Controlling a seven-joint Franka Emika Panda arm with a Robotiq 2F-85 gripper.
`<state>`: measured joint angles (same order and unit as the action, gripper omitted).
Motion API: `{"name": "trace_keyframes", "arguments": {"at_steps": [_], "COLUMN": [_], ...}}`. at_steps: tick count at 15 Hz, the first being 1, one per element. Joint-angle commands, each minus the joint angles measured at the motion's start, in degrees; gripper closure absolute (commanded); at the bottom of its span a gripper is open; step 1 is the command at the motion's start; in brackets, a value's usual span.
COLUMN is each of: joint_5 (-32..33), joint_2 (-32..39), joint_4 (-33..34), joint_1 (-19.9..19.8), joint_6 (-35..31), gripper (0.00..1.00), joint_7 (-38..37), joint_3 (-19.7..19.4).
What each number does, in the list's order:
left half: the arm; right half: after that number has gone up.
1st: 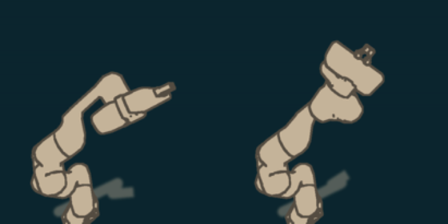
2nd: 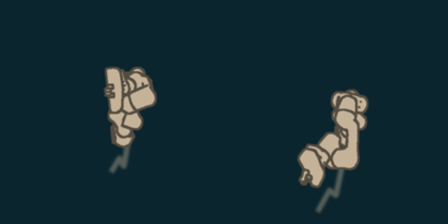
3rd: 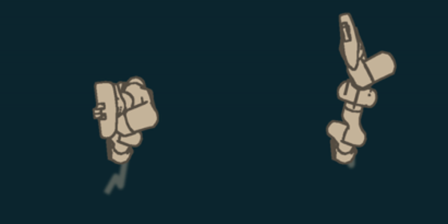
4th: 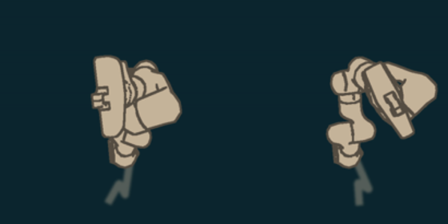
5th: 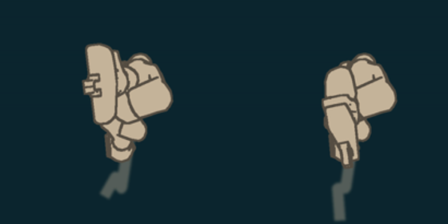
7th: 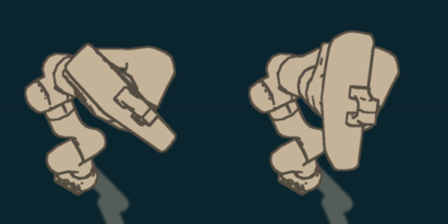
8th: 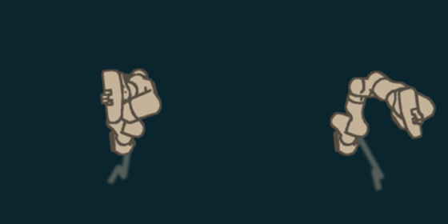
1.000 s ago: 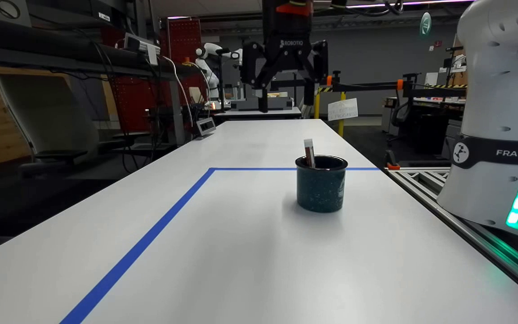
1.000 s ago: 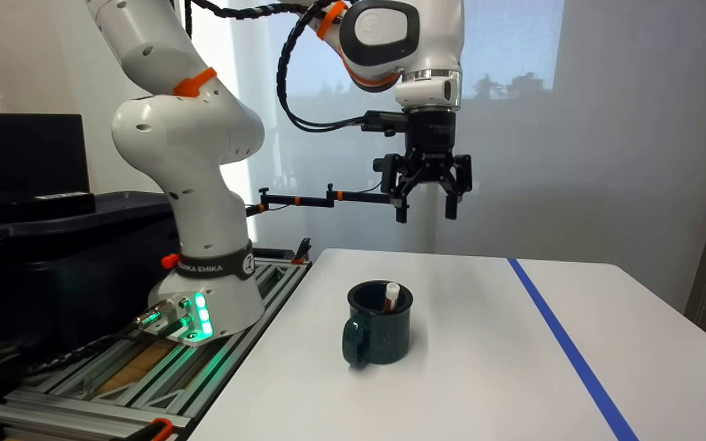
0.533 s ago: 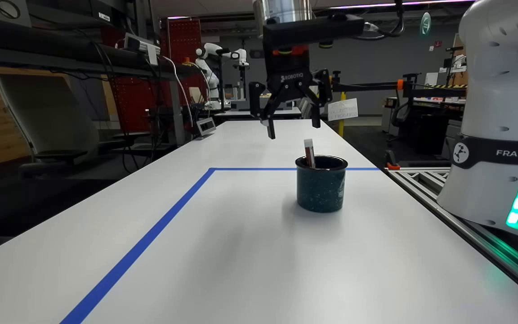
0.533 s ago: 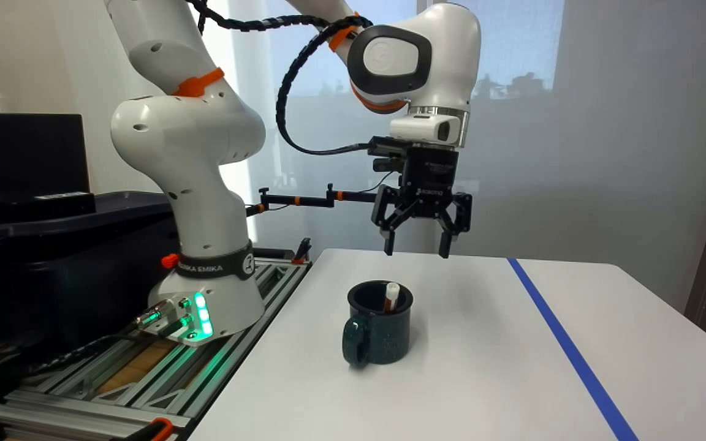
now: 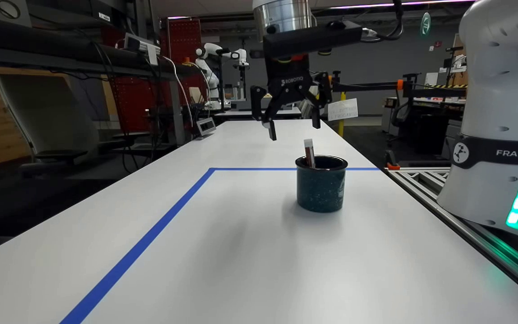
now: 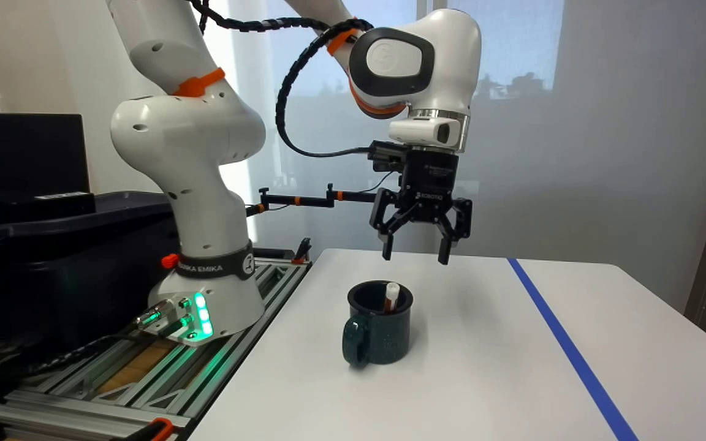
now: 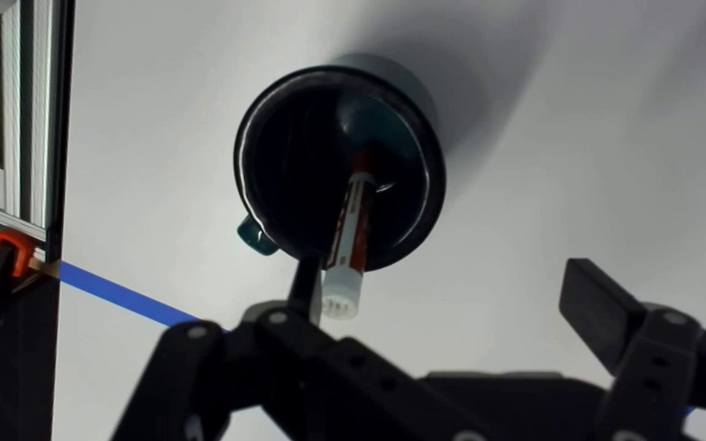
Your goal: Take the marker out of the cup
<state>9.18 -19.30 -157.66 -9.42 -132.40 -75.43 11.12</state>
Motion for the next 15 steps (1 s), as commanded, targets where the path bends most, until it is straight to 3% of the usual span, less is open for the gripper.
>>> {"name": "trace_keyframes", "arguments": {"at_steps": [1, 7, 15], "joint_5": [-0.21, 1.20, 5.17], "joint_2": [-0.01, -2.63, -0.45], "joint_4": [0.92, 0.25, 0.59], "joint_1": [2.08, 2.21, 0.74], "joint_6": [2.58, 9.40, 5.22], "gripper": [0.00, 0.00, 0.00], "joint_7": [-0.86, -3.74, -4.35], "joint_3": [-1.37, -1.45, -3.86]}}
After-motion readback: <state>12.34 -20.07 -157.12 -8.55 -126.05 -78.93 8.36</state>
